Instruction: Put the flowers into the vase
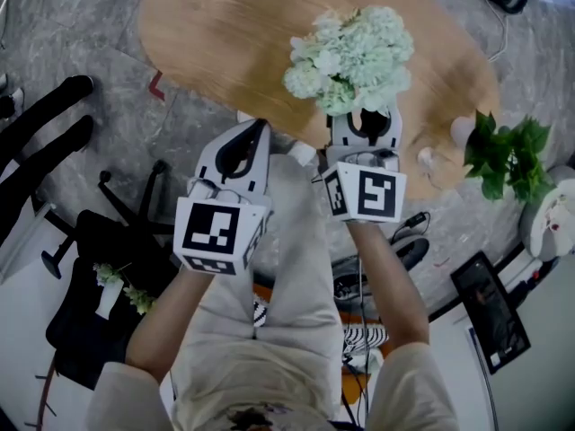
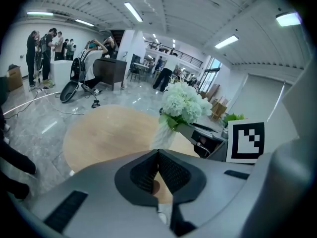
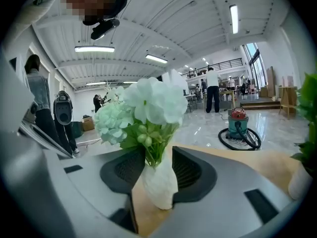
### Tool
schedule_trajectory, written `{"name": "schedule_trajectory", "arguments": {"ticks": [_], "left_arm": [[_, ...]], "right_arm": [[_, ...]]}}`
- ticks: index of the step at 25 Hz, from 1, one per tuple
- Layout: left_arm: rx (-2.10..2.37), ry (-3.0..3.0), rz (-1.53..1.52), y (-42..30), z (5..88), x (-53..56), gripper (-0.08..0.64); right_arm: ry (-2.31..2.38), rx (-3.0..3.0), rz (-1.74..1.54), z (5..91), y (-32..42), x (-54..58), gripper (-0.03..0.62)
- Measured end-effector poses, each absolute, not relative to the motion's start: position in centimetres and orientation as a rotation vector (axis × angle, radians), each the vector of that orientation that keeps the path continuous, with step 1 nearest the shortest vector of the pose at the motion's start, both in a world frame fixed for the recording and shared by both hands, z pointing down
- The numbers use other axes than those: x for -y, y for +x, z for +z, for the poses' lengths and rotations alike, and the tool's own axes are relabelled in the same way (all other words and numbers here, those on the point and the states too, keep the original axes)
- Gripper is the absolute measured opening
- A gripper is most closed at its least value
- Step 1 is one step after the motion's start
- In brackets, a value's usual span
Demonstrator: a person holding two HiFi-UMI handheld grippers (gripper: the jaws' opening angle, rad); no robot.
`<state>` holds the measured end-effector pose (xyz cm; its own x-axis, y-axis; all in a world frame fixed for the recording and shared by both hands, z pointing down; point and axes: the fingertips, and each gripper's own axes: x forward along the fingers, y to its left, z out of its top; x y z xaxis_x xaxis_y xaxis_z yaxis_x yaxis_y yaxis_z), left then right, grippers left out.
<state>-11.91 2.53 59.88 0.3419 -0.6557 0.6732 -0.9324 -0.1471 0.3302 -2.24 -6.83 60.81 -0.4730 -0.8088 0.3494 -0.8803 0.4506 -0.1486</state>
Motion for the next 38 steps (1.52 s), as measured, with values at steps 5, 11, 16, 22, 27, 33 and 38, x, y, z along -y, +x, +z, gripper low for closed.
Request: {"name": "schedule_trajectory", "arguments": {"ticks": [5,11,16,22,27,33,38], "left_arm": [[1.374,1.897,0.493,-11.4,59.9,-2.3,0.008],[1.354,1.917,0.507,-10.9,59.9,-2.1,0.008],[1.346,1.927,0.514,-10.8,59.9,-1.7,0.008],[1.332,1.936,0.521,-10.2,59.7,-1.4,0.008],[1.328,1.941,0.522,-9.9,59.5,-1.1,0.008],[1.324,1.944,0.533,-9.6,58.9,-1.1,0.008],[1.317,1.939,0.545,-9.2,58.5,-1.6,0.008]], "right_arm": [[1.431,2.476,0.456,60.7,-2.4,6.3,0.163],[1.39,2.461,0.473,61.0,-2.5,5.1,0.192],[1.351,2.46,0.473,60.9,-2.9,4.6,0.22],[1.333,2.483,0.46,59.8,-3.3,4.1,0.241],[1.34,2.472,0.48,59.6,-2.9,3.6,0.25],[1.31,2.458,0.512,59.5,-2.4,3.2,0.256],[1.269,2.447,0.509,58.9,-1.6,2.8,0.272]]}}
